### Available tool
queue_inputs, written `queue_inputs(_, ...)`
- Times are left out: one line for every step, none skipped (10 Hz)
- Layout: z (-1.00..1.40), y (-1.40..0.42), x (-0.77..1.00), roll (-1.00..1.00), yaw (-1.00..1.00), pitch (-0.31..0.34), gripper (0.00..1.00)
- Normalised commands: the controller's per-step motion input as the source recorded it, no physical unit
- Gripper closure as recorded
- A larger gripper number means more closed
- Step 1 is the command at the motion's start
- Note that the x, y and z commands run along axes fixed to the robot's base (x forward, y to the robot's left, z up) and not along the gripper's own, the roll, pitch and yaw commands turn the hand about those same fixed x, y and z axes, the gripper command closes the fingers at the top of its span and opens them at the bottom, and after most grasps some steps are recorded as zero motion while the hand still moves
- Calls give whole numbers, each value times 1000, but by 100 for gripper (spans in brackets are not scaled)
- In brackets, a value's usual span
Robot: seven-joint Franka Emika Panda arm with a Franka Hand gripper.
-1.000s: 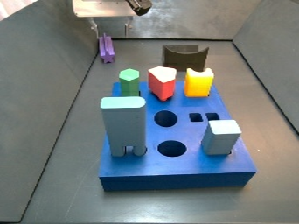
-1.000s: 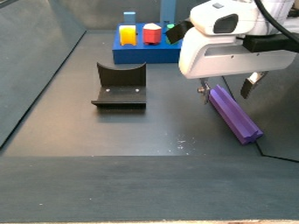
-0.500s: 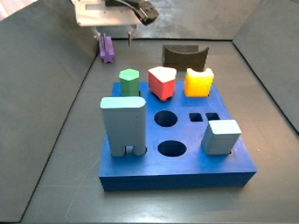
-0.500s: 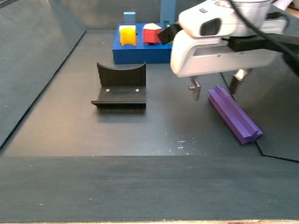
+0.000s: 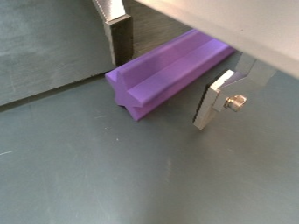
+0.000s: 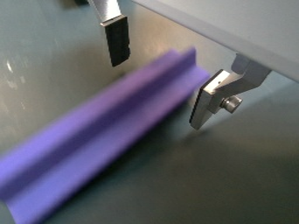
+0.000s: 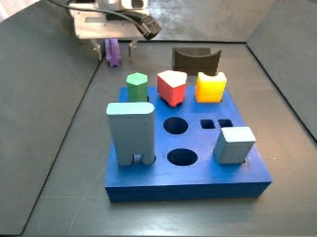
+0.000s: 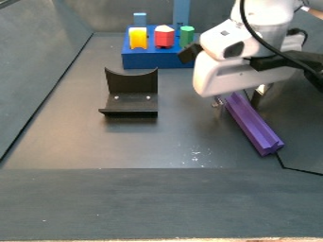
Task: Pick up the star object. Move up. Place the star object on the fixture. Regrasp the star object. Move to above the board. Insert the star object.
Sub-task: Pick up the star object.
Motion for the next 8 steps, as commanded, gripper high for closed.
queue_inputs(-1000,0,-274,0,223,0,0)
queue_inputs(-711,0,0,-201,186,-77,0)
queue_inputs(-329,89,-57,-324,0,-244,0)
queue_inputs(-311,0,0,-111,0,-144,0)
queue_inputs(-603,-169,0,-80,57,-299,0)
queue_inputs(-620,-114,89,-161,0,-234,0)
queue_inputs(-666,-66,166,-163,0,-219,0)
queue_inputs(-1000,243,183,-31,160,-111,0)
